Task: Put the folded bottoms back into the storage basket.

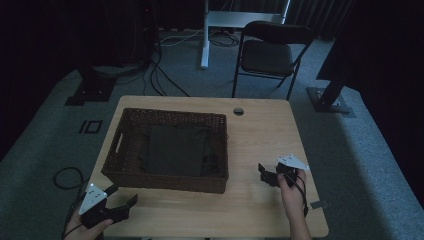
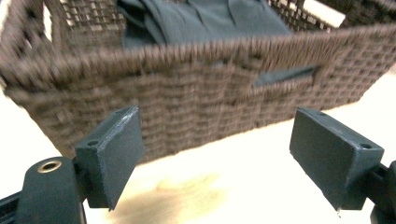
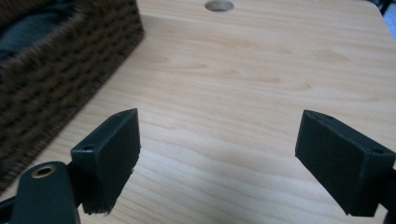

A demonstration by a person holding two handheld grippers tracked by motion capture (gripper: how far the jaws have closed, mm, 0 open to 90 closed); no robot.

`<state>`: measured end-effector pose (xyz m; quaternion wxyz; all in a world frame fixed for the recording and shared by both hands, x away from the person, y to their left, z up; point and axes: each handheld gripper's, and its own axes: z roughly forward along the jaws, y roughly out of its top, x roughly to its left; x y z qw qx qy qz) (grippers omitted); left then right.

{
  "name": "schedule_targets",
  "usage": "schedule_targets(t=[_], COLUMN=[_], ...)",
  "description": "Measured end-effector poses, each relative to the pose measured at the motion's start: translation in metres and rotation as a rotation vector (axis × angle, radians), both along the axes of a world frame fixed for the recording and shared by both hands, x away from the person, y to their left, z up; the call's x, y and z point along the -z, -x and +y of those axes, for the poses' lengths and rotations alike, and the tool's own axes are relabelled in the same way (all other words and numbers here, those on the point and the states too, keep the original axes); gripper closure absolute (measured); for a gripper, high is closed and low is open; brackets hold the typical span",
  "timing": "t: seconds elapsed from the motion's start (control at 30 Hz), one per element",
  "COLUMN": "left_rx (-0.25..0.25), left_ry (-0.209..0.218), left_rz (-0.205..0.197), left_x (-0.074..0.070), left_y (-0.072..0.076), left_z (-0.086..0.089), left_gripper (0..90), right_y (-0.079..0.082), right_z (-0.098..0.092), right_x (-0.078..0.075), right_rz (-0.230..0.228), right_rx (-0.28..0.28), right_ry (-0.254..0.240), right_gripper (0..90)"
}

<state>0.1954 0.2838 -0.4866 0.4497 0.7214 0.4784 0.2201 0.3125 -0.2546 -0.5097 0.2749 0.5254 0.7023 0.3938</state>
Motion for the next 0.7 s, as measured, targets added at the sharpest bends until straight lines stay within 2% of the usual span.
schedule_targets(t=[0.03, 0.07, 0.17, 0.2, 0.37, 0.4, 0.47, 0.5, 0.53, 0.63, 0.67, 0.7], left_rx=[0.0, -0.009, -0.01, -0.023, -0.045, -0.085, -0.123, -0.123, -0.163, -0.173, -0.191, -0.195], left_ry=[0.0, 0.002, 0.007, 0.006, -0.016, -0.076, -0.078, -0.078, -0.079, -0.076, -0.103, -0.111], left_rz=[0.0, 0.028, 0.042, 0.059, 0.07, 0.059, 0.069, 0.069, 0.077, 0.091, 0.12, 0.131], left_x=[0.0, 0.007, 0.014, 0.021, 0.029, 0.035, 0.04, 0.04, 0.046, 0.05, 0.056, 0.058], left_y=[0.0, -0.001, -0.002, -0.004, -0.006, -0.007, -0.009, -0.009, -0.01, -0.011, -0.011, -0.011], left_z=[0.0, 0.0, 0.0, 0.0, 0.0, 0.001, 0.005, 0.005, 0.008, 0.009, 0.009, 0.009], left_gripper=[17.9, 17.9, 17.9, 17.9, 17.9, 17.9, 17.9, 17.9, 17.9, 17.9, 17.9, 17.9], right_y=[0.0, 0.001, 0.002, 0.003, 0.004, 0.004, 0.005, 0.005, 0.006, 0.006, 0.008, 0.008], right_z=[0.0, -0.003, -0.006, -0.008, -0.012, -0.014, -0.016, -0.016, -0.017, -0.018, -0.022, -0.024], right_x=[0.0, 0.004, 0.007, 0.011, 0.015, 0.018, 0.021, 0.021, 0.023, 0.024, 0.028, 0.029], right_rz=[0.0, 0.006, 0.013, 0.019, 0.032, 0.043, 0.052, 0.052, 0.053, 0.054, 0.065, 0.067], right_rx=[0.0, 0.004, 0.011, 0.012, 0.021, 0.031, 0.049, 0.049, 0.056, 0.061, 0.082, 0.088], right_ry=[0.0, 0.004, 0.005, 0.008, 0.013, 0.012, -0.003, -0.003, -0.005, 0.0, 0.021, 0.024], right_gripper=[13.5, 13.5, 13.5, 13.5, 13.5, 13.5, 13.4, 13.4, 13.4, 13.4, 13.5, 13.5])
